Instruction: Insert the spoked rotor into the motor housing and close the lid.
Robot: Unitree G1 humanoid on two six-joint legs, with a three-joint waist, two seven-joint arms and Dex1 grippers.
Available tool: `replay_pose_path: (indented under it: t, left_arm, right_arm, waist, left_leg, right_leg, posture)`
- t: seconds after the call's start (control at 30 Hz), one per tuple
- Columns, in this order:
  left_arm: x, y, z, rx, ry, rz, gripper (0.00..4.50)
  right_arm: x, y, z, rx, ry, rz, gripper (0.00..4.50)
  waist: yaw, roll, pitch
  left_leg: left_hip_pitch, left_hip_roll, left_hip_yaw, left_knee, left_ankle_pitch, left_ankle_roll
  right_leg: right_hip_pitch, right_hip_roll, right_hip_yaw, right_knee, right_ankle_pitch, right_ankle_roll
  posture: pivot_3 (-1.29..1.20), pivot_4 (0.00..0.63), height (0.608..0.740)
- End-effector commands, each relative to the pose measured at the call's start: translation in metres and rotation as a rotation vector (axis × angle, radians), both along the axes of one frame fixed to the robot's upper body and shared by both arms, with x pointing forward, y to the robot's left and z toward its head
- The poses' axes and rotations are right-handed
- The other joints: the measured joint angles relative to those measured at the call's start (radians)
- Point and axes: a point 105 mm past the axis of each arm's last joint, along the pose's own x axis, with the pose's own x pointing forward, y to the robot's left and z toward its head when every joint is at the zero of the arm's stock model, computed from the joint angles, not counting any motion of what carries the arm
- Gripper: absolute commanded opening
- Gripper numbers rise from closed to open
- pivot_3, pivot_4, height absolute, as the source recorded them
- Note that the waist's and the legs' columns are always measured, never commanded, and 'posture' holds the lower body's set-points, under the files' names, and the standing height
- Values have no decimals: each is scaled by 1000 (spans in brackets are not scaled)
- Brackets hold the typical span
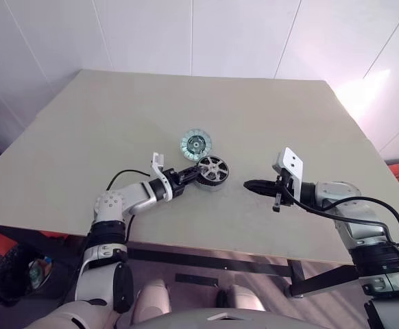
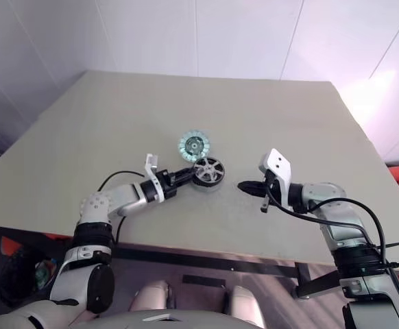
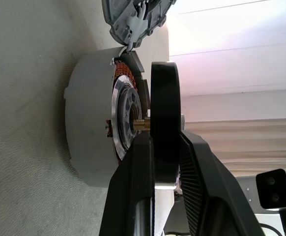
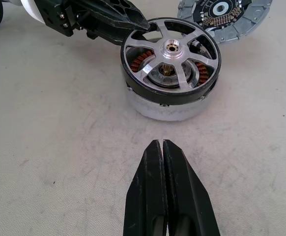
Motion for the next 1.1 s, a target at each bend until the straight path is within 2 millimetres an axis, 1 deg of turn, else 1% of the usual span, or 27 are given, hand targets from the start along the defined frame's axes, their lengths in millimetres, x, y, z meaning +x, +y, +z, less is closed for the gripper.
replay_pose_path:
  t: [0.03, 0.13, 0.33, 0.43, 0.47, 0.53, 0.63, 0.73, 0.97, 1.1]
  left_arm:
    - [6, 1, 11, -7, -40, 13, 398]
    - [8, 5, 8, 0, -36, 34, 398]
    - [7, 4, 8, 18, -56, 21, 398]
    - [6, 3, 9, 28, -70, 14, 398]
    - [6, 3, 10, 29, -77, 11, 1119]
    - [5, 2, 10, 31, -84, 6, 1675]
    - [5, 3, 11, 22, -79, 7, 2635]
    - [7, 7, 15, 15, -96, 23, 2635]
    - [10, 26, 23, 23, -132, 84, 2635]
    - [10, 38, 32, 21, -170, 114, 2635]
  right_arm:
    - [2, 7, 24, 18, -85, 30, 0]
    - [2, 12, 32, 22, -93, 36, 0]
    - [3, 20, 44, 28, -101, 37, 0]
    - [3, 22, 47, 29, -102, 35, 0]
    - [4, 22, 48, 30, -103, 33, 0]
    - [5, 23, 49, 30, -104, 30, 0]
    - [5, 25, 49, 31, -104, 28, 0]
    - [5, 26, 49, 30, -104, 25, 0]
    - [7, 24, 45, 31, -105, 17, 0]
    - [8, 23, 42, 31, -103, 15, 0]
  waist:
    - [0, 0, 0]
    - [0, 0, 0]
    - [0, 0, 0]
    - [0, 0, 0]
    - [0, 0, 0]
    - [0, 0, 0]
    - [0, 0, 0]
    - [0, 0, 0]
    - [0, 0, 0]
    - [0, 0, 0]
  left_leg:
    - [0, 0, 0, 0, 0, 0]
    - [0, 0, 0, 0, 0, 0]
    - [0, 0, 0, 0, 0, 0]
    - [0, 0, 0, 0, 0, 0]
    - [0, 0, 0, 0, 0, 0]
    - [0, 0, 0, 0, 0, 0]
    - [1, 0, 0, 0, 0, 0]
    - [2, 0, 0, 0, 0, 0]
    - [0, 0, 0, 0, 0, 0]
    - [0, 0, 0, 0, 0, 1]
  right_leg:
    - [0, 0, 0, 0, 0, 0]
    - [0, 0, 0, 0, 0, 0]
    - [0, 0, 0, 0, 0, 0]
    - [0, 0, 0, 0, 0, 0]
    - [0, 0, 0, 0, 0, 0]
    - [0, 0, 0, 0, 0, 0]
    - [1, 0, 0, 0, 0, 0]
    - [2, 0, 0, 0, 0, 0]
    - [0, 0, 0, 0, 0, 0]
    - [0, 0, 0, 0, 0, 0]
  posture:
    - [0, 0, 740]
    - [0, 0, 740]
    - [0, 0, 740]
    - [0, 0, 740]
    - [0, 0, 740]
    - [0, 0, 740]
    - [0, 0, 740]
    - [0, 0, 740]
    - [0, 0, 740]
    - [0, 0, 740]
